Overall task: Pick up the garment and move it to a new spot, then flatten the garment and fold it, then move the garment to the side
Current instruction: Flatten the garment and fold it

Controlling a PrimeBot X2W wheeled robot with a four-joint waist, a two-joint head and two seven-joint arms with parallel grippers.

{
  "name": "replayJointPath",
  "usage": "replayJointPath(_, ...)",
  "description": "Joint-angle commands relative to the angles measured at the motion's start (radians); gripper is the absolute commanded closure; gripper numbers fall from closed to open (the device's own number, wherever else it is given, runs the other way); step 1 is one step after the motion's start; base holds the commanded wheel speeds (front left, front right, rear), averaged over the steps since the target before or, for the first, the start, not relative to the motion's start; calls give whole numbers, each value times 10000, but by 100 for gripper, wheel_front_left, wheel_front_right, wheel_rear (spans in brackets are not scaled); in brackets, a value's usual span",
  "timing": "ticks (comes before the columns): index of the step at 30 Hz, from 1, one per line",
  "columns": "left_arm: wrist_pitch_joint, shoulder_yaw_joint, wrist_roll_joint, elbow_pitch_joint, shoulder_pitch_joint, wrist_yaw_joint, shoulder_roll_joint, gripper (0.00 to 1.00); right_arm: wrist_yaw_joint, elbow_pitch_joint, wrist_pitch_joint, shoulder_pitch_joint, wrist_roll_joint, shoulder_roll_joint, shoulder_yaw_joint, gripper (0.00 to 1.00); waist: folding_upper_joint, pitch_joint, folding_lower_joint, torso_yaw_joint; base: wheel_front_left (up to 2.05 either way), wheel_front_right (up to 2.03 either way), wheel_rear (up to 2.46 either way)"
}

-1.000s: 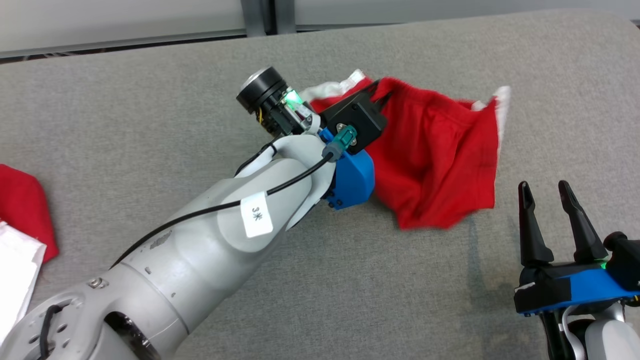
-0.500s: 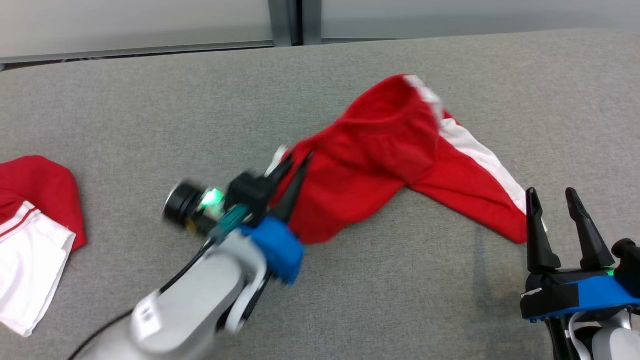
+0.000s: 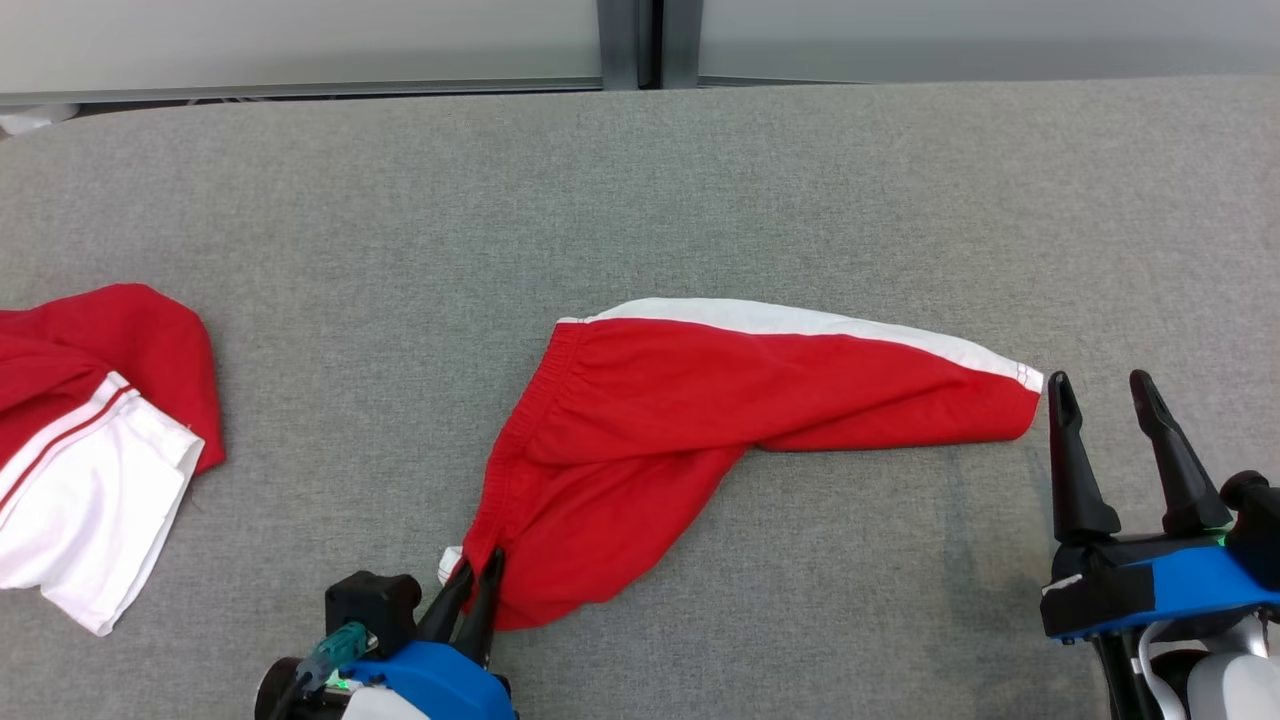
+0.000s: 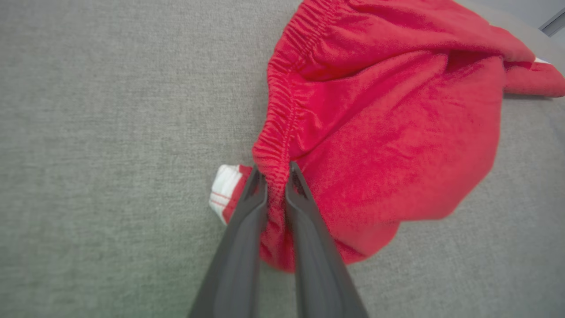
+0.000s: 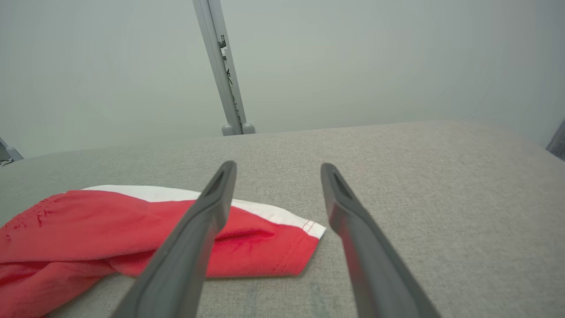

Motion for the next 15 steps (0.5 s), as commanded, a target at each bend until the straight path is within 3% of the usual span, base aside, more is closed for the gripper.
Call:
replayJointPath(1, -198, 32, -155, 82, 361, -139, -129, 58, 1, -95, 62, 61, -97, -3, -29, 0, 0, -37, 1, 75, 0, 0, 0)
replayJointPath(2, -384, 82, -81, 96, 357, -167, -160, 0, 1, -120, 90, 82, -138, -3, -29, 0, 0, -64, 1, 110, 0, 0, 0)
replayJointPath(7, -1084, 993, 599, -329, 47, -413, -556, 0, 1, -290, 238, 174, -253, -6, -39, 0, 0, -276, 1, 267, 0, 0, 0)
replayJointPath(11, -1122, 2489, 1919, -1090, 150, -480, -874, 0, 1, -433, 393, 247, -314, -8, 0, 0, 0, -479, 1, 280, 0, 0, 0)
replayJointPath(15, -1126, 3745, 3151, -1296, 373, -485, -816, 0, 1, -530, 518, 306, -407, -36, 20, 0, 0, -662, 1, 264, 0, 0, 0)
